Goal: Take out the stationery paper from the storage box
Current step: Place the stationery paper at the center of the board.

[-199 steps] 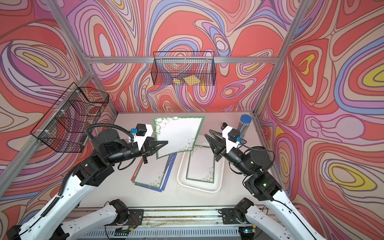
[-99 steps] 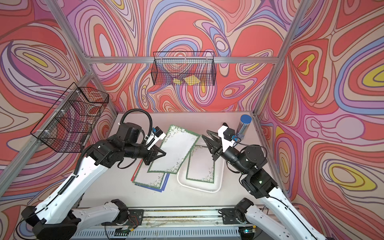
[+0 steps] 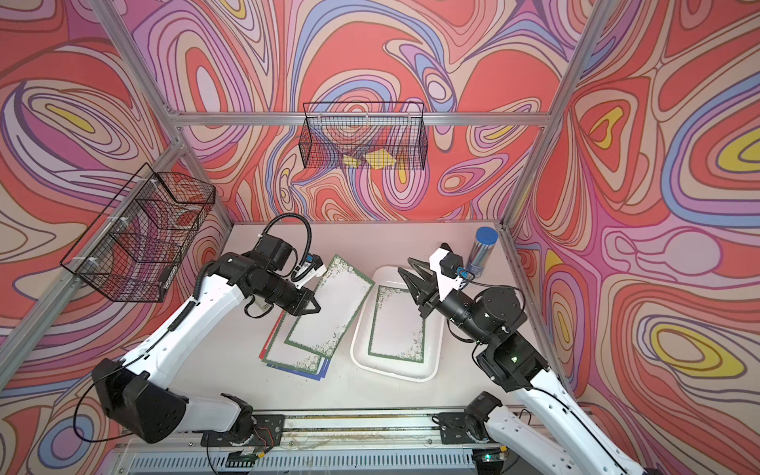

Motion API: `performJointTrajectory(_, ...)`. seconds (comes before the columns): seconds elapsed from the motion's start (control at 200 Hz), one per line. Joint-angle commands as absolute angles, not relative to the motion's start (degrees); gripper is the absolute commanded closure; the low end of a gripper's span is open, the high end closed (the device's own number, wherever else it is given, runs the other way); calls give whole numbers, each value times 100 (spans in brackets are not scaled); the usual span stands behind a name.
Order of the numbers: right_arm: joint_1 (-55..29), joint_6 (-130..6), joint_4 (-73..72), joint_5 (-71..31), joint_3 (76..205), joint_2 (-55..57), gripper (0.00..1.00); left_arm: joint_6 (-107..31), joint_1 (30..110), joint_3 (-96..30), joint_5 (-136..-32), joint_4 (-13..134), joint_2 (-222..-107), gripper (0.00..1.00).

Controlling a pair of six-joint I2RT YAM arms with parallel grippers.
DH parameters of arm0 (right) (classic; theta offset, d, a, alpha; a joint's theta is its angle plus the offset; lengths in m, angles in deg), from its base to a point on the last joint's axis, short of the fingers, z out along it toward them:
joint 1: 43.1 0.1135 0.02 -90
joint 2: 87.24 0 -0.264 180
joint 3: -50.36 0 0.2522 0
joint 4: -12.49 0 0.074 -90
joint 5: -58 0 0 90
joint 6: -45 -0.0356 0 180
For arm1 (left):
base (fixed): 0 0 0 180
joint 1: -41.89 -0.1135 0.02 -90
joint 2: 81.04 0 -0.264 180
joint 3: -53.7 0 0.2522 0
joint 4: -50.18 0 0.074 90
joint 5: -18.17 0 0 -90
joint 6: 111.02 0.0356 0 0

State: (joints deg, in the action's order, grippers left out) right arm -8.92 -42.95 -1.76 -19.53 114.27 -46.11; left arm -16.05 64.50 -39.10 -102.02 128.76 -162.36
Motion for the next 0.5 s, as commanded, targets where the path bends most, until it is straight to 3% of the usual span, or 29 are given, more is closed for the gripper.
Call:
performJointTrajectory(0.0, -882, -4279, -212, -1914, 11552, -4544, 67, -1391, 6331, -4065, -10059, 13428, -16428, 100)
performJointTrajectory(0.496, -886, -4278, -162, -1934, 11589, -4377, 66, -1483, 5650, -3474, -10333, 12882, -16680, 100)
